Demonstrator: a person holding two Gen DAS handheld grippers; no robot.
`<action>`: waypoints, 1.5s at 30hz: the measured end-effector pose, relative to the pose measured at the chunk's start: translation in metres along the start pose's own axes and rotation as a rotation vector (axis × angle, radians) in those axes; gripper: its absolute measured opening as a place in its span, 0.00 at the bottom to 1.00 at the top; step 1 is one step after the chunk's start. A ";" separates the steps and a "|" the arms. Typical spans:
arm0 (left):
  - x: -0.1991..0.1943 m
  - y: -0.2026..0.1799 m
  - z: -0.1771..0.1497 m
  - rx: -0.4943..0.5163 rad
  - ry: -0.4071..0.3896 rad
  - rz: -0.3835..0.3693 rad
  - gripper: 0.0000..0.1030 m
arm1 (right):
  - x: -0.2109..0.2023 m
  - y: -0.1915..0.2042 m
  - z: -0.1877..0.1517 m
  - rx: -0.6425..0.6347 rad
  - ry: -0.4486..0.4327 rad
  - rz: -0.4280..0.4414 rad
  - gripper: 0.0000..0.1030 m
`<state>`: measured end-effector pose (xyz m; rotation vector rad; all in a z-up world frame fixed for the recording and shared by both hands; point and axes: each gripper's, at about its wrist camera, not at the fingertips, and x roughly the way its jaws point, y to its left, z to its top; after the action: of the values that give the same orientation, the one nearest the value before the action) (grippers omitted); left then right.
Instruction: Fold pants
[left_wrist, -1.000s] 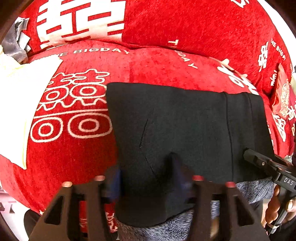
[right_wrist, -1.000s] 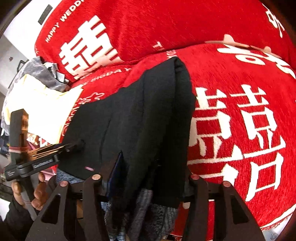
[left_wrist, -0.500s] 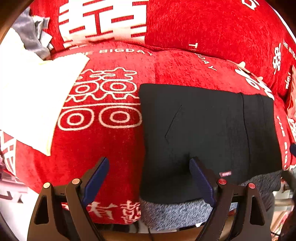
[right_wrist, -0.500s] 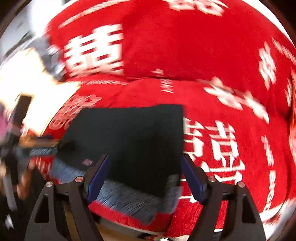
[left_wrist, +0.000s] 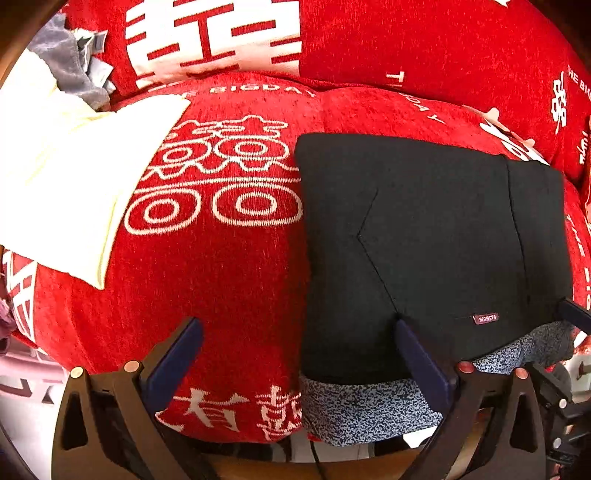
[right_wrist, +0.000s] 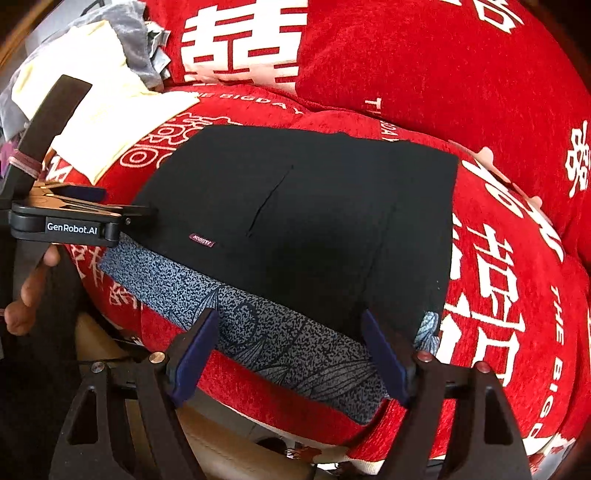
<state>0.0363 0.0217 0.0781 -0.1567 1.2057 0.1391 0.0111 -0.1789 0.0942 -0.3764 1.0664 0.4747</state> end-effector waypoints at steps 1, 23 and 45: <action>-0.002 0.001 0.002 -0.004 0.007 -0.013 1.00 | -0.002 0.001 0.002 -0.007 0.006 0.000 0.80; 0.055 0.000 0.105 -0.041 0.058 0.095 1.00 | 0.064 -0.078 0.093 0.152 0.023 -0.029 0.88; 0.046 -0.015 0.100 0.023 0.073 0.031 1.00 | 0.062 -0.019 0.096 0.061 0.031 -0.106 0.93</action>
<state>0.1465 0.0274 0.0706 -0.1242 1.2828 0.1474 0.1175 -0.1338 0.0818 -0.3853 1.0831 0.3419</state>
